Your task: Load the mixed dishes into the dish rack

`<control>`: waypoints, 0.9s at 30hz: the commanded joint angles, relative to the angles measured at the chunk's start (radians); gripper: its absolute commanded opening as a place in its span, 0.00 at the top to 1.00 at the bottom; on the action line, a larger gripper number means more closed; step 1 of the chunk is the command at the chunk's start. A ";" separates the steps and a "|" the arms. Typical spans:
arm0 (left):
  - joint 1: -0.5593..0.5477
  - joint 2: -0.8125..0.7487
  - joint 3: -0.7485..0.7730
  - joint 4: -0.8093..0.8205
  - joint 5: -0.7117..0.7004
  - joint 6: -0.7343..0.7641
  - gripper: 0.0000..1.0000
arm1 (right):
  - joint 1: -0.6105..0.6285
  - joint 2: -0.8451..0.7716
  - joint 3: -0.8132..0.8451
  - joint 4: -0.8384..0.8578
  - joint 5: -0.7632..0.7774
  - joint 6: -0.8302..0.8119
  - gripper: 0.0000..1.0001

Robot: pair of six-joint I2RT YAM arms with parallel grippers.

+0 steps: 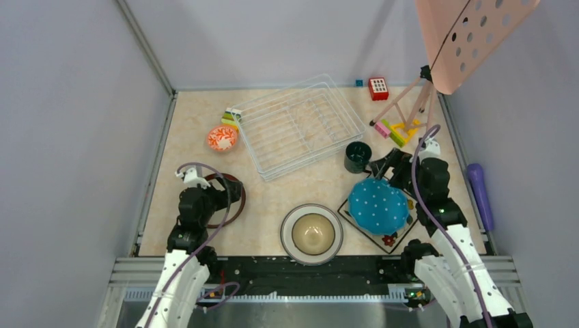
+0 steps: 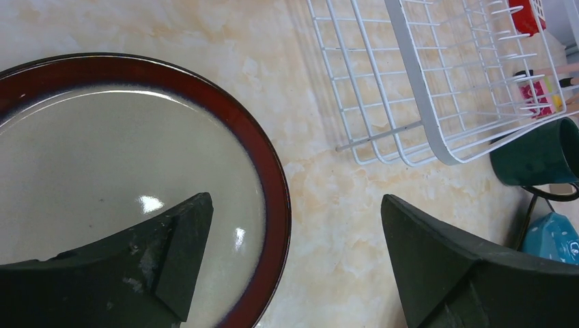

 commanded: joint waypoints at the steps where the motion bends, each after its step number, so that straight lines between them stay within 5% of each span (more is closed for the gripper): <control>1: -0.001 0.004 0.009 0.046 -0.036 -0.006 0.01 | 0.001 -0.022 0.058 -0.047 0.016 -0.030 0.04; 8: -0.001 -0.009 0.023 -0.012 -0.170 -0.078 0.01 | 0.001 -0.052 0.043 -0.119 0.096 -0.034 0.01; 16: -0.043 0.133 0.097 0.032 0.199 -0.151 0.01 | 0.001 -0.053 0.045 -0.102 0.070 -0.045 0.01; 25: -0.649 0.423 0.337 -0.086 -0.223 -0.161 0.01 | 0.001 -0.058 0.032 -0.088 0.034 -0.046 0.02; 27: -0.709 0.459 0.393 -0.148 -0.274 -0.160 0.02 | 0.000 -0.055 0.031 -0.087 0.027 -0.047 0.02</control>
